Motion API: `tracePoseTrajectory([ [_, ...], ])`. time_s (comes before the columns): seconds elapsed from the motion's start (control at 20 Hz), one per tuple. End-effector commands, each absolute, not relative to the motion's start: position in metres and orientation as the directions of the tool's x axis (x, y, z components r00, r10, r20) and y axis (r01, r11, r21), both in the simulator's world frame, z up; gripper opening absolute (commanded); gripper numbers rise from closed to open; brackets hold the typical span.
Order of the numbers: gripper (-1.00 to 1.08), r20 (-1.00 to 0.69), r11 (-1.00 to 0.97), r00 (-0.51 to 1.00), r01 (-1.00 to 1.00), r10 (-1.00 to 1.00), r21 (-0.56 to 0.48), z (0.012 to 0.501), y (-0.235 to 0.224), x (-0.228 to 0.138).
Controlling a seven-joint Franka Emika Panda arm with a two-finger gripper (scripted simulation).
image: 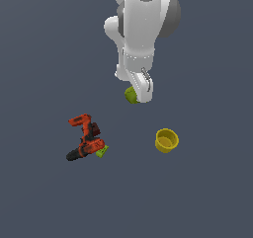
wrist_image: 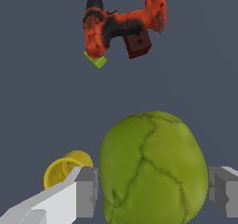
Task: Pick up a designated object from a clutter of objects.
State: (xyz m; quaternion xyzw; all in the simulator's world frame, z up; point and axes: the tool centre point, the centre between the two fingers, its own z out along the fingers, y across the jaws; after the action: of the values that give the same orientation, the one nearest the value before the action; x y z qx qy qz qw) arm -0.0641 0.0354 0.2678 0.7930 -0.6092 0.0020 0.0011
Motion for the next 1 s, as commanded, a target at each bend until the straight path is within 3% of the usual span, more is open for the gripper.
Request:
tracePoseTrajectory([
  [0.0,-1.0,0.006,-0.257,0.257,-0.966,-0.966,-0.002,0.293,0.051,-0.072],
  [0.5,-1.0,0.004,-0.257,0.257,-0.966,-0.966,0.0,0.379,0.108,-0.095],
  [0.95,-1.0,0.001,-0.258,0.258,-0.966,-0.966,0.0,0.422,0.136,-0.104],
])
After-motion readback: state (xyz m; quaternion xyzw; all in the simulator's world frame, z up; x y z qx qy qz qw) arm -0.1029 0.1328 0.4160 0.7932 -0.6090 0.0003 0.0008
